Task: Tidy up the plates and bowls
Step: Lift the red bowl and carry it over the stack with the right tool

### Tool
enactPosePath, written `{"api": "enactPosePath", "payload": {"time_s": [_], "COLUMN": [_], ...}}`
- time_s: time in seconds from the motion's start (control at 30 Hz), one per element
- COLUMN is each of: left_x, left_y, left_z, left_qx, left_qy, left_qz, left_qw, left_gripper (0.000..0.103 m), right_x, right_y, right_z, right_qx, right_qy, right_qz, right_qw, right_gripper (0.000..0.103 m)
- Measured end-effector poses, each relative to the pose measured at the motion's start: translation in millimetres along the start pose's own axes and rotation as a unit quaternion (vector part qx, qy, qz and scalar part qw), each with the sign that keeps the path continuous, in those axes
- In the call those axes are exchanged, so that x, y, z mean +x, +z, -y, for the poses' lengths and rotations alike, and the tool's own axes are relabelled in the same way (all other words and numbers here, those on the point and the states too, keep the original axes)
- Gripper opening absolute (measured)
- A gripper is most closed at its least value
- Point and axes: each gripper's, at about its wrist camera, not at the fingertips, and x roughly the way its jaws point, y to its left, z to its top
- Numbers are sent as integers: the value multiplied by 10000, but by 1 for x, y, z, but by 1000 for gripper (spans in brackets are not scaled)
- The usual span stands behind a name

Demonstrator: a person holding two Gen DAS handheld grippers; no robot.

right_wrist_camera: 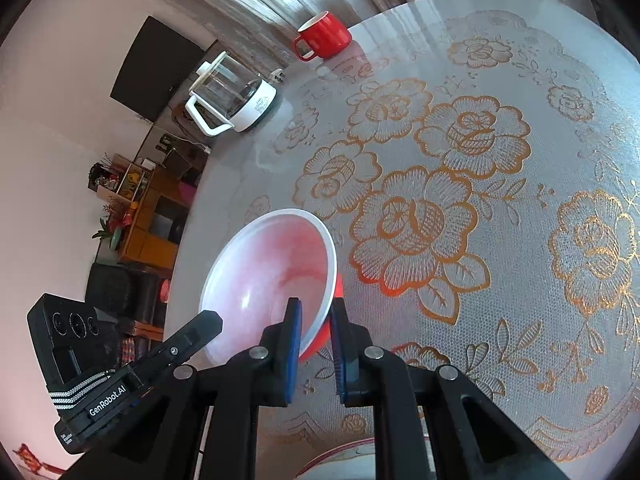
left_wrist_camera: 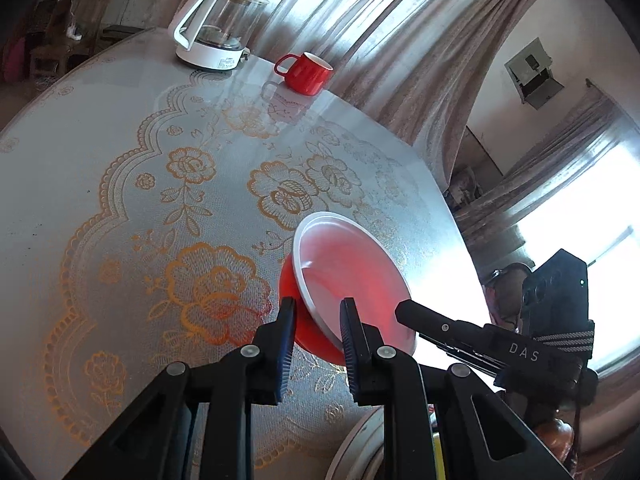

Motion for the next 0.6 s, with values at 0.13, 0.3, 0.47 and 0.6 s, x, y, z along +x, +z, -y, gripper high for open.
{"api": "enactPosePath", "payload": {"time_s": [0.13,0.3,0.47,0.6], "left_x": [-16,-37,-58,-69], "left_y": [-12,-30,-49,-65], "left_z": [7,22,37,53], "left_qx": [74,219,374,623], "left_qy": [-94,-141,-339,-431], "left_qz": [63,153,259,304], "left_qw": [9999,9995,9984,9967], "left_gripper": [21,21,21,21], "right_x": [-16,-41,-68,-85], "right_y": [-12,-30,-50,-70], "right_z": [-6,-15,-16,-10], "right_qx": [-71,-226,-286,-243], "right_qy": [140,215,389,423], "right_qz": [114,309,527,648], "right_qw": [9998,9990,9974,9967], "right_gripper": [13,13,14,14]}}
